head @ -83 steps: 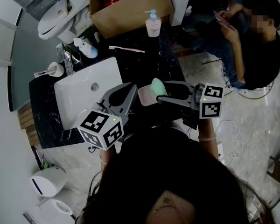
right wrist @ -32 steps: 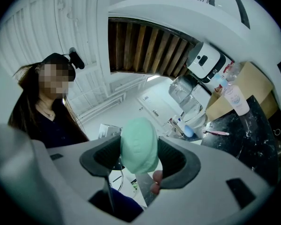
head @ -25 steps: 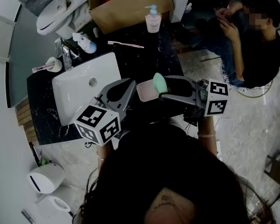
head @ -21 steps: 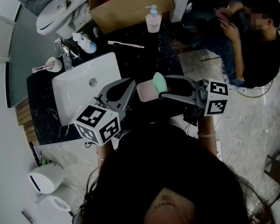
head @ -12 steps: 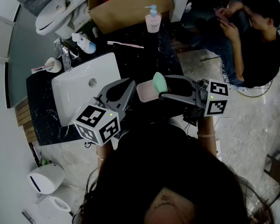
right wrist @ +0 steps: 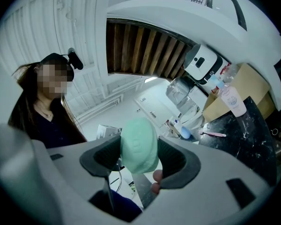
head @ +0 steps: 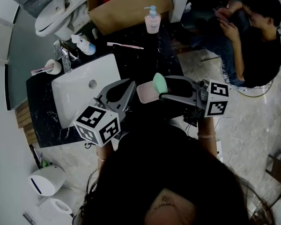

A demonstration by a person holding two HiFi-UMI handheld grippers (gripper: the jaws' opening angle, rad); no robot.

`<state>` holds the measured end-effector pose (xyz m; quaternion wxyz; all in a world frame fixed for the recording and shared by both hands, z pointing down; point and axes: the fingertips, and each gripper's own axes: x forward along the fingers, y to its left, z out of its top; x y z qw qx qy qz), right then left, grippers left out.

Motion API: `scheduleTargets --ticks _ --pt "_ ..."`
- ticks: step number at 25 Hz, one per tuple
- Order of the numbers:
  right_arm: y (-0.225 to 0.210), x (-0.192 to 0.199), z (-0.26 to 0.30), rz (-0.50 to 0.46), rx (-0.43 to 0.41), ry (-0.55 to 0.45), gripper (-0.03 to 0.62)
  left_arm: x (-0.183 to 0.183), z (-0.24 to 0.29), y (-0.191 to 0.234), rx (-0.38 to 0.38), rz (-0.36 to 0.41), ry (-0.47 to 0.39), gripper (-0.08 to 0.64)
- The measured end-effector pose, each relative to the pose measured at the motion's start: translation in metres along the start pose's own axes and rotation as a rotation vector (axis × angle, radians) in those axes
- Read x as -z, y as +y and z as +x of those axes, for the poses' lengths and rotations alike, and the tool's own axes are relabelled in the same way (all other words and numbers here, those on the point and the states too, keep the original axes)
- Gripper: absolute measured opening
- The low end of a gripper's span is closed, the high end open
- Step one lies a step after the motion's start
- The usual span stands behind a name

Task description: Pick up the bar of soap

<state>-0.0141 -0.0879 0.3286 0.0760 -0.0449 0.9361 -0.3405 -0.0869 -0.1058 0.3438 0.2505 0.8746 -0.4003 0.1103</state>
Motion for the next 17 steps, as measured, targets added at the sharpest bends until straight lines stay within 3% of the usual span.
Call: scheduleTargets --ticks 17 --pt "0.0006 0.0036 0.0036 -0.003 -0.006 0.01 0.247 0.0004 -0.0023 0.0012 -0.006 -0.005 -0.005 -0.003"
